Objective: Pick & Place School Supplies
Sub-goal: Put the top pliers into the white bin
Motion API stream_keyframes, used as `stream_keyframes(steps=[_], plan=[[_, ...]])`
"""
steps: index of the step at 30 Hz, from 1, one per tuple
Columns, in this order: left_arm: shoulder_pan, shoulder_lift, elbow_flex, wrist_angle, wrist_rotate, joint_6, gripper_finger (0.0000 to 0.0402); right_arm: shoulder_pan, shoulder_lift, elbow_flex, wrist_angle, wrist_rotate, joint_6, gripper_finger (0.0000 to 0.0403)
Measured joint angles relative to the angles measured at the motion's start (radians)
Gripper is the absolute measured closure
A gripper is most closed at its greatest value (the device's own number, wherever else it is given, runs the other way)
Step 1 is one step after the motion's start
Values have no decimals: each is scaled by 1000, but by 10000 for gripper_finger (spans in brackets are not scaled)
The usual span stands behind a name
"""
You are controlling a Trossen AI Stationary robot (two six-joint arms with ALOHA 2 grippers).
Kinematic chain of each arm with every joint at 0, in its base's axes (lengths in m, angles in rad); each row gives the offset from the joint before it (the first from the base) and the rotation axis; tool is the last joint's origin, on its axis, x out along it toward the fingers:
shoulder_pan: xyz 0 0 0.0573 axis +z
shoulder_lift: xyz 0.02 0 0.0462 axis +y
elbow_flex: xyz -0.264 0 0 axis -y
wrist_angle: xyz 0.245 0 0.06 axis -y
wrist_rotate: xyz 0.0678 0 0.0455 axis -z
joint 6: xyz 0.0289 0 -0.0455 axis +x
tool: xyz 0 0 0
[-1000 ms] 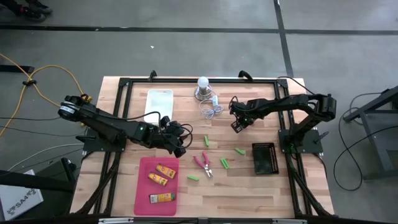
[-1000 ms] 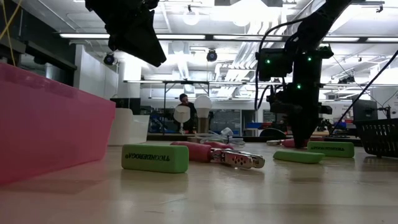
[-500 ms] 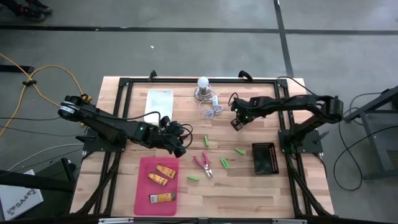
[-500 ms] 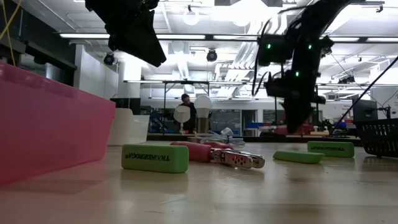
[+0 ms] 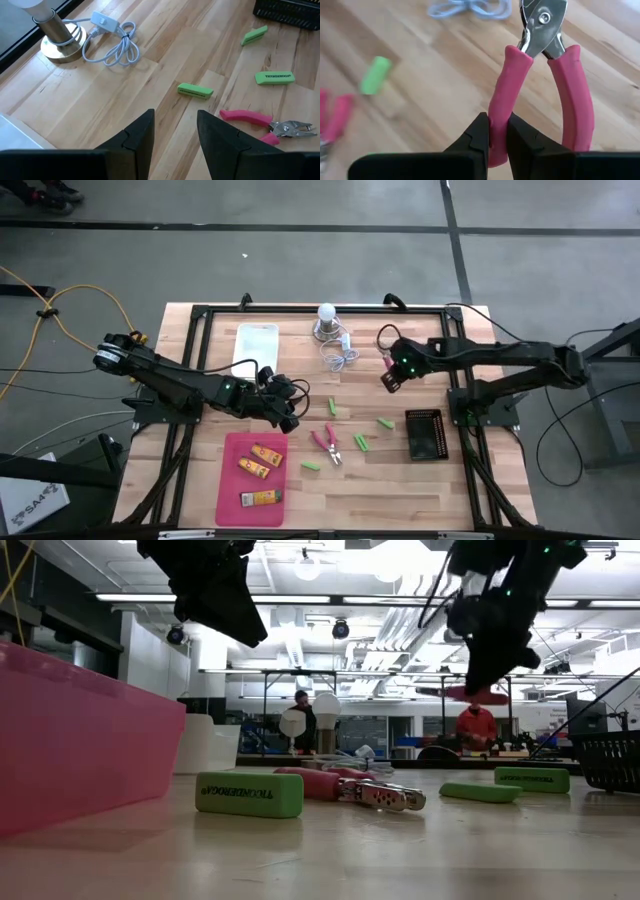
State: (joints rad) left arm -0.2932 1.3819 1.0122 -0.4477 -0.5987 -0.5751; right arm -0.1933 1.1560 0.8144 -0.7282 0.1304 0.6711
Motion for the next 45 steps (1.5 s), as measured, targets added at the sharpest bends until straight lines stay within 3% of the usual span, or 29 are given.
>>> stream_keyframes(steps=[10,21,34,38,45], plan=[[-6,0,0,0,1,0,259,153,24,0,254,-61,-3,369],[-50,0,1,12,8,0,259,181,125,0,416,-89,-49,369],[-64,0,1,96,8,9,259,257,161,0,780,-281,-168,369],[-68,0,1,155,7,99,259,279,161,0,882,-354,-179,370],[-104,0,1,340,6,340,259,316,161,0,1000,-390,-205,370]])
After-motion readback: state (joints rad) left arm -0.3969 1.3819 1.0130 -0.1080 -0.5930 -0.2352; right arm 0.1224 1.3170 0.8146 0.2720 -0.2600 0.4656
